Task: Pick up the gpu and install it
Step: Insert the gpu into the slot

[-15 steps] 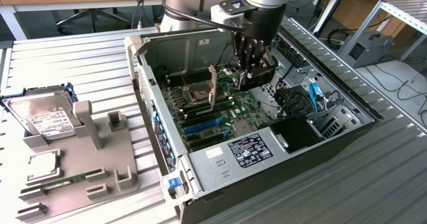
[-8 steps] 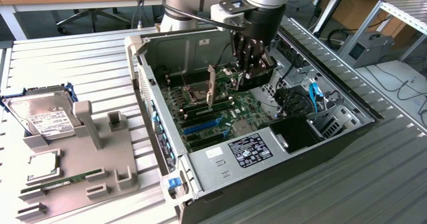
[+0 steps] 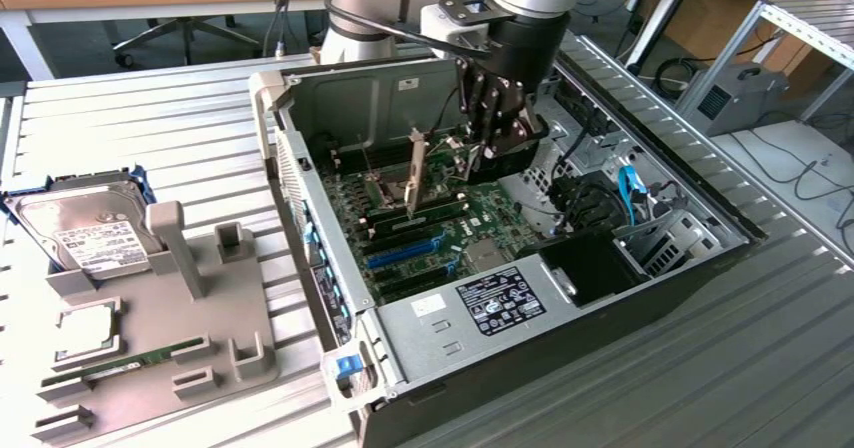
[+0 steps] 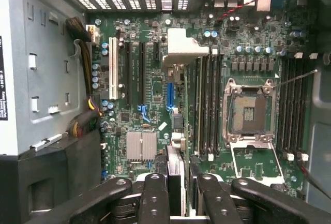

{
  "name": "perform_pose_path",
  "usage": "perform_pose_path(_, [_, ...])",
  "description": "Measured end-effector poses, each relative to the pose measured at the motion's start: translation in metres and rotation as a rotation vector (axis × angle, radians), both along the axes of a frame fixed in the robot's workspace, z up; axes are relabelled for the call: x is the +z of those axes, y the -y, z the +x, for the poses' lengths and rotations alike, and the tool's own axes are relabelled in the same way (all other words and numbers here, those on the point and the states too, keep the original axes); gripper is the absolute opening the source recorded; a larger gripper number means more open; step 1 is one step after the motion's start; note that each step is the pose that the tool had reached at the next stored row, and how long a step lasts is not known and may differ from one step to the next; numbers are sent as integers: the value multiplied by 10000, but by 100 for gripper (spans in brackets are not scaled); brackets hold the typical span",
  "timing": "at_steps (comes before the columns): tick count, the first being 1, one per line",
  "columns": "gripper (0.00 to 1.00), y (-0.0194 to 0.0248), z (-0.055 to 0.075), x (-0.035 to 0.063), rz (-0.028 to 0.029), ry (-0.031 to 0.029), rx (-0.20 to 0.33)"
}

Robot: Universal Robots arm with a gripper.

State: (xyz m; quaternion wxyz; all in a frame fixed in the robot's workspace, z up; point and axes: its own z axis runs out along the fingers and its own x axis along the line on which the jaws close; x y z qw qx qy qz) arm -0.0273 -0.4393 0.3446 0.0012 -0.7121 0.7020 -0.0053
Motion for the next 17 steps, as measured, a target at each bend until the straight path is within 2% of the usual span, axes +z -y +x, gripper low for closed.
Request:
perform_pose_path(2, [27,0,-1,1,255,-1,-38])
perform_pose_path(3, [27,0,-1,1,340,-1,-69])
perform_pose_path(4, [27,1,-1,1,388,0,-116])
perform_pose_path(9, [27,1,-1,-3,392,3,-329])
perform_pose_path(17, [27,5,-1,-7,392,3,-330])
